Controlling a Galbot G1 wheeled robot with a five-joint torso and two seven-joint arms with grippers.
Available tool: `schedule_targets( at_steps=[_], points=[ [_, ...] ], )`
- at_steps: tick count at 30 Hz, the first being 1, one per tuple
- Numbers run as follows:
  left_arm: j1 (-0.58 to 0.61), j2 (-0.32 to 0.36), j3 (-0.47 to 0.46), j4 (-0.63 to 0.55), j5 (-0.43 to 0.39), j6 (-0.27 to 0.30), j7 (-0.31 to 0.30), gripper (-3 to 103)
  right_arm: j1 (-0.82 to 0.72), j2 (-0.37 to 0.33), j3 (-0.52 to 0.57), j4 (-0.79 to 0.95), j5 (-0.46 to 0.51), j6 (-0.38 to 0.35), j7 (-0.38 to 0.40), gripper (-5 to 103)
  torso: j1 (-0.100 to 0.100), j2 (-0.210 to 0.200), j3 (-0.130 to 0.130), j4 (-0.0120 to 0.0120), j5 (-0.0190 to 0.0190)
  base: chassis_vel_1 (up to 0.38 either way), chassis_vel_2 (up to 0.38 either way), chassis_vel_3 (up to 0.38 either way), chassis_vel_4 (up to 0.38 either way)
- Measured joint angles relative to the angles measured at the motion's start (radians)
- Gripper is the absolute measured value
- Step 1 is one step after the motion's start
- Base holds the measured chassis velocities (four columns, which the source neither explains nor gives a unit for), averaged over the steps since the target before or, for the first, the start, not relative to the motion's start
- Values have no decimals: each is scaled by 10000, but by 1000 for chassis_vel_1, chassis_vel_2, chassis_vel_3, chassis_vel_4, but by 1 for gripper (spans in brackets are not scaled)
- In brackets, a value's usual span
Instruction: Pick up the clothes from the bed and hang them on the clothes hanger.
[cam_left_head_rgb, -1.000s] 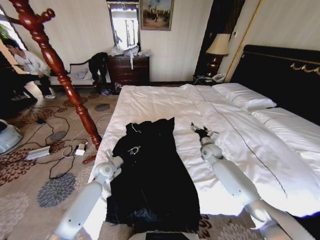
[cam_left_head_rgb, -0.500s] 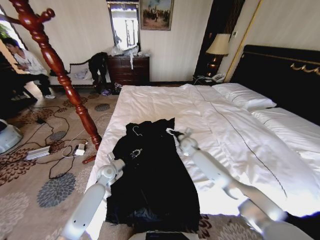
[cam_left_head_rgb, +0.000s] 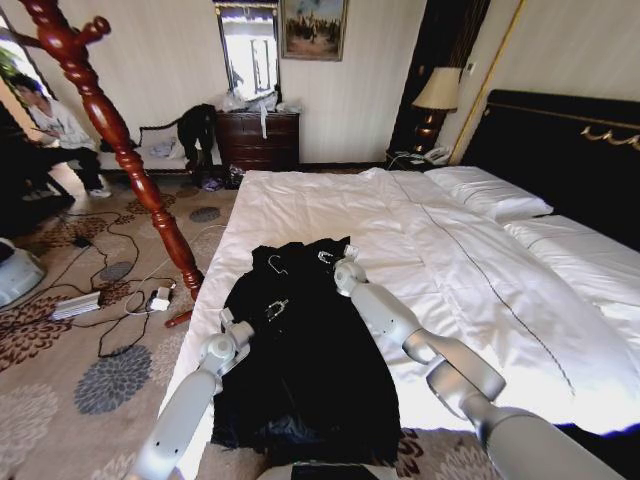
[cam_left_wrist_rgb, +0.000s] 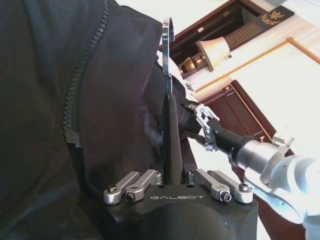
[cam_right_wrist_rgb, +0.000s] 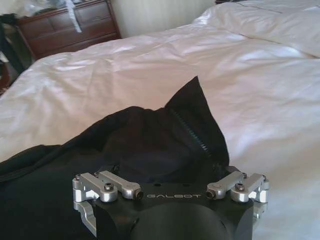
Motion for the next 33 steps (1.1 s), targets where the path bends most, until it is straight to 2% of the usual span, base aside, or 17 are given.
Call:
schedule_targets(
  at_steps=[12,15,17,23,27,30,32,33],
  points=[
    [82,222,-152,-155,60,-82,-36,17,281,-94,296,697,751,-948,1429,100,-3,1,-2,1,0,0,0,0,0],
    [80,179,-150,-132,111,-111,-42,17,308,-90,272,480,765,-1183,1575,103,-3,0,-2,1,0,0,0,0,0],
    [73,137,-111,-124,156,-120,-45,17,314,-25,291,176,762,-1304,1560,100,-1,0,-1,0,1,0,0,0,0],
    [-17,93,-30,-45,191,-142,-45,17,318,81,358,-293,727,-1320,1272,99,-2,0,-1,4,1,0,0,0,0],
    [-129,72,81,24,196,-155,-49,17,318,99,506,-449,720,-1259,1121,90,-2,0,-1,0,1,0,0,0,0],
    [-236,54,179,80,216,-181,-68,17,337,78,544,-493,655,-1237,1034,74,-2,0,-1,3,1,0,0,0,0],
    [-265,45,203,97,222,-183,-71,17,346,70,544,-511,633,-1244,1015,74,-2,0,-1,3,1,0,0,0,0],
    [-292,33,217,116,225,-185,-73,17,350,64,545,-537,608,-1249,979,69,-2,0,-1,1,1,0,0,0,0]
  ],
)
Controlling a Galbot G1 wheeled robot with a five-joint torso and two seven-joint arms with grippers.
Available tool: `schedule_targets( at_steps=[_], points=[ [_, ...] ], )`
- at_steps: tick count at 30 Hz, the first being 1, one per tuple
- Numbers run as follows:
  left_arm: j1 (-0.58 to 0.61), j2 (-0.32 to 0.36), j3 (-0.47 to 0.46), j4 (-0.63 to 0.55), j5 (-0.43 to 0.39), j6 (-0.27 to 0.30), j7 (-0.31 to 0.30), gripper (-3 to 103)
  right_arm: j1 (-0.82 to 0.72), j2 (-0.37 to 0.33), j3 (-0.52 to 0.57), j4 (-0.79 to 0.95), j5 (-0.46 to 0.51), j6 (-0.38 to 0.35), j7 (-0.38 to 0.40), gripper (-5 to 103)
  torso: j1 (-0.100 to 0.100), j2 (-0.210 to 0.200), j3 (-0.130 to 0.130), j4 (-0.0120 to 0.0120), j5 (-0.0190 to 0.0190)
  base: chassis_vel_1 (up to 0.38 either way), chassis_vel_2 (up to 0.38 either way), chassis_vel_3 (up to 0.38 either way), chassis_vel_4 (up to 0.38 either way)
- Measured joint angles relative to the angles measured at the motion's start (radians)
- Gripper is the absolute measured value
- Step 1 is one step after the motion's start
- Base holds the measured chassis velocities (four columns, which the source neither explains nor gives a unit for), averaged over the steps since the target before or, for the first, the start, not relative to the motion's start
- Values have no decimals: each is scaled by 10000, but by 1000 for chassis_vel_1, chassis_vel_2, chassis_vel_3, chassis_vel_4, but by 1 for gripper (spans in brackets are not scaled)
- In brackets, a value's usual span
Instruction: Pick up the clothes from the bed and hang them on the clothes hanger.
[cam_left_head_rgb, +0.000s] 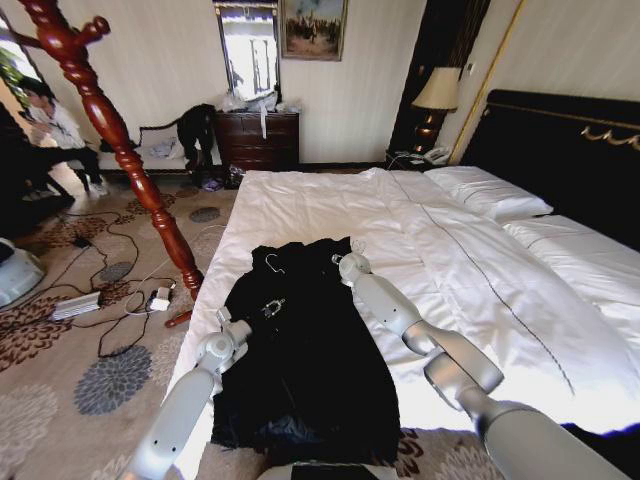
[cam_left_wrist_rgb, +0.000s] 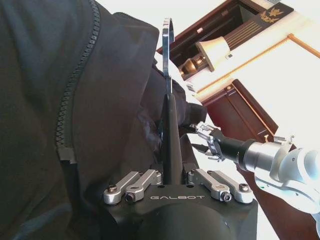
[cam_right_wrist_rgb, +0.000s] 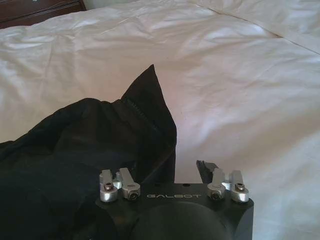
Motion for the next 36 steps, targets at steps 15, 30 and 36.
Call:
schedule_targets(
  at_steps=[15,30,36],
  points=[
    [-118,-91,111,158,14,0,-25,17,-48,-113,-45,-541,-1178,404,-1344,9,0,0,0,0,0,0,0,0,0],
    [29,-7,22,1,-190,140,-58,17,-249,-696,-172,1008,-1310,1779,-3083,0,0,0,0,0,-2,0,0,0,0],
    [291,66,47,-224,-261,354,-36,17,-382,-792,-153,1463,-1004,2450,-3992,0,-1,0,0,1,-1,0,0,0,0]
  ],
)
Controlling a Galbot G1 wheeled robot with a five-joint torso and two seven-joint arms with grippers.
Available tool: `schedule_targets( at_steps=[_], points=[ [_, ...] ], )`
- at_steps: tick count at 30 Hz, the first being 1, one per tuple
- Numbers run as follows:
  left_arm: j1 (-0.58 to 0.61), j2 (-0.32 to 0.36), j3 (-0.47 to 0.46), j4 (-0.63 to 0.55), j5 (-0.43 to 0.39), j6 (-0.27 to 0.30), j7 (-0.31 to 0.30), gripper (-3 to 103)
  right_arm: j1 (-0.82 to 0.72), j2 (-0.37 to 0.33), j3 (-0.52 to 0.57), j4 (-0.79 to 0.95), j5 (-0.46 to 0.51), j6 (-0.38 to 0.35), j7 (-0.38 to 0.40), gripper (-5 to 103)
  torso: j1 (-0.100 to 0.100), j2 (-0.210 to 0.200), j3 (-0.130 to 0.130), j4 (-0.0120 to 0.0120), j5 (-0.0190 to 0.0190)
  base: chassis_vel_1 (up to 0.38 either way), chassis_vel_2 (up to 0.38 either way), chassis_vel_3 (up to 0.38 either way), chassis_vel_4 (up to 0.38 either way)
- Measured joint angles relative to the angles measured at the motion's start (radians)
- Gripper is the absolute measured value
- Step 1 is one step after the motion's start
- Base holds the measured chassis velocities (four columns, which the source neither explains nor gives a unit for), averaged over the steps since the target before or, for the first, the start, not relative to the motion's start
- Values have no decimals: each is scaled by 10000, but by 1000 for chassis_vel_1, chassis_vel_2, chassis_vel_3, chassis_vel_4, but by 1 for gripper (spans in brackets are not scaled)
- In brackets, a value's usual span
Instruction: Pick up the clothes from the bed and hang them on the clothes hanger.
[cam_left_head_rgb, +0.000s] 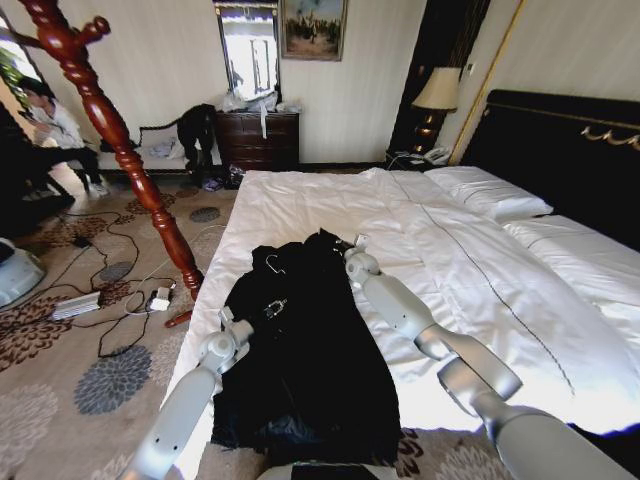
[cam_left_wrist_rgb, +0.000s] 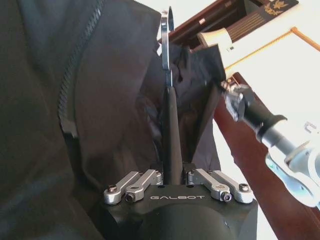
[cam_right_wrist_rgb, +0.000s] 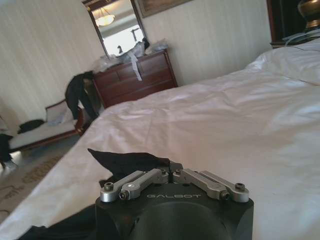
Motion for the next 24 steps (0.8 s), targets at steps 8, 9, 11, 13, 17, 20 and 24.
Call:
schedule_targets(
  at_steps=[8,9,11,13,17,20,24],
  points=[
    [270,-64,23,-274,-111,81,-75,17,-25,39,134,462,473,805,-678,0,1,0,0,-1,1,0,0,0,0],
    [357,-51,1,-336,-118,84,-77,17,-25,17,151,629,592,945,-816,0,0,0,0,0,1,0,0,0,0],
    [430,-30,-15,-383,-119,87,-75,17,-24,-1,166,784,705,1027,-903,0,0,0,0,0,0,0,0,0,0],
    [573,7,-26,-476,-120,106,-69,17,10,-34,188,1028,876,1133,-1016,0,0,0,0,0,0,0,0,0,0],
    [732,66,-7,-656,-123,120,-63,17,106,-38,204,1141,921,1177,-1081,0,0,0,0,0,0,0,0,0,0],
    [894,155,45,-864,-128,125,-48,17,132,-32,233,1138,899,1177,-1089,0,0,0,0,0,0,0,0,0,0],
    [1010,210,72,-1092,-138,125,-32,17,64,-76,233,1134,768,1178,-1118,0,0,0,0,0,0,0,0,0,0]
  ],
)
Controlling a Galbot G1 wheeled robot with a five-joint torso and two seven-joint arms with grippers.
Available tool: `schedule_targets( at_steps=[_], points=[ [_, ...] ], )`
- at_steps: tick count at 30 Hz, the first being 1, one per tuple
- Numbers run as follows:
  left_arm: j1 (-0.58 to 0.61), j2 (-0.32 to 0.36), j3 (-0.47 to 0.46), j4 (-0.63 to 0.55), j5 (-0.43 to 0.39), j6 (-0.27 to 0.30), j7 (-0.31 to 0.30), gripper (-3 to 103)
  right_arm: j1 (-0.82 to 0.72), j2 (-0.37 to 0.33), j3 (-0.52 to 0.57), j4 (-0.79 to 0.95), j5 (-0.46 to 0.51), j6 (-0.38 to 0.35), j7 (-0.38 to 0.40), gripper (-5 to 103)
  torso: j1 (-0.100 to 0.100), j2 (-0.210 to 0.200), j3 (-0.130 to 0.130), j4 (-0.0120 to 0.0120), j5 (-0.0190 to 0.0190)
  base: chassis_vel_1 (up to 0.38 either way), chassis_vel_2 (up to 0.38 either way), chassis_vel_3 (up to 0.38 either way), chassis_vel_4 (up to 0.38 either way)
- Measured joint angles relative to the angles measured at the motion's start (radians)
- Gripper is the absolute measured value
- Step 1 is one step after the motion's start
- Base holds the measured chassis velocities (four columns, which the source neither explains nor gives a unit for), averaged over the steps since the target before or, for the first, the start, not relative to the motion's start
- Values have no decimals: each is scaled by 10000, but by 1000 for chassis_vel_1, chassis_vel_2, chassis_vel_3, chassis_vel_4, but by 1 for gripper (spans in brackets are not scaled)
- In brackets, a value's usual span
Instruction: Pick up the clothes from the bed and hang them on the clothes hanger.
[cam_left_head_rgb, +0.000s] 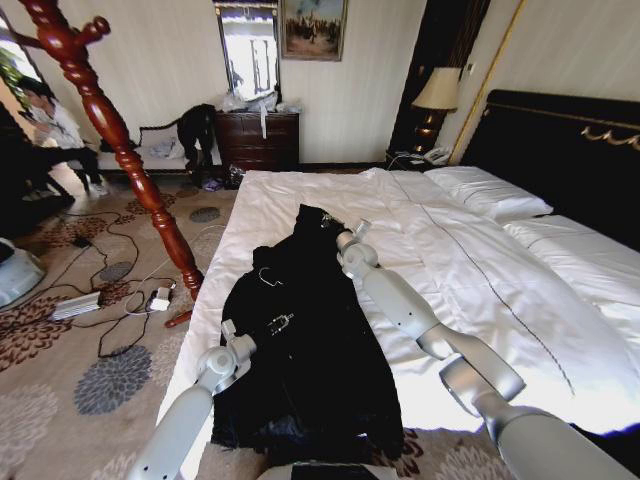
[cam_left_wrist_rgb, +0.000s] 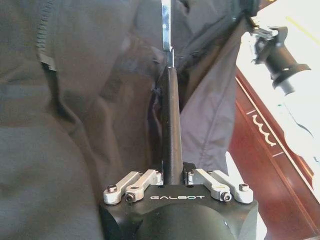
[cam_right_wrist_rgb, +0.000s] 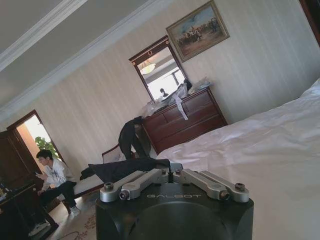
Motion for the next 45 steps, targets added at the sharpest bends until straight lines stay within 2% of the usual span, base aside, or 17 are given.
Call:
schedule_targets(
  at_steps=[6,12,26,33,40,45],
  points=[
    [296,116,272,-623,-3,-33,67,17,-99,-35,65,-74,-176,7,-27,0,-1,0,0,0,1,0,0,0,0],
    [308,52,346,-622,22,-76,65,17,-104,-72,95,-72,-189,6,-28,0,0,0,0,0,1,0,0,0,0],
    [-1925,-661,688,1207,-46,-68,-19,17,-750,-327,-390,1809,291,10,-21,0,0,0,0,1,0,0,0,0,0],
    [-2850,-1094,943,1961,303,-41,107,17,-1083,-297,-853,2515,473,29,17,0,1,-1,1,-3,0,0,0,0,0],
    [-2680,-801,980,1793,452,-103,249,17,-1328,-251,-955,2489,246,125,5,0,1,0,0,1,0,0,0,0,0],
    [-2230,-567,627,1781,731,-380,484,17,-1714,-487,-976,2586,125,223,-69,0,0,0,1,1,0,0,0,0,0]
  ],
)
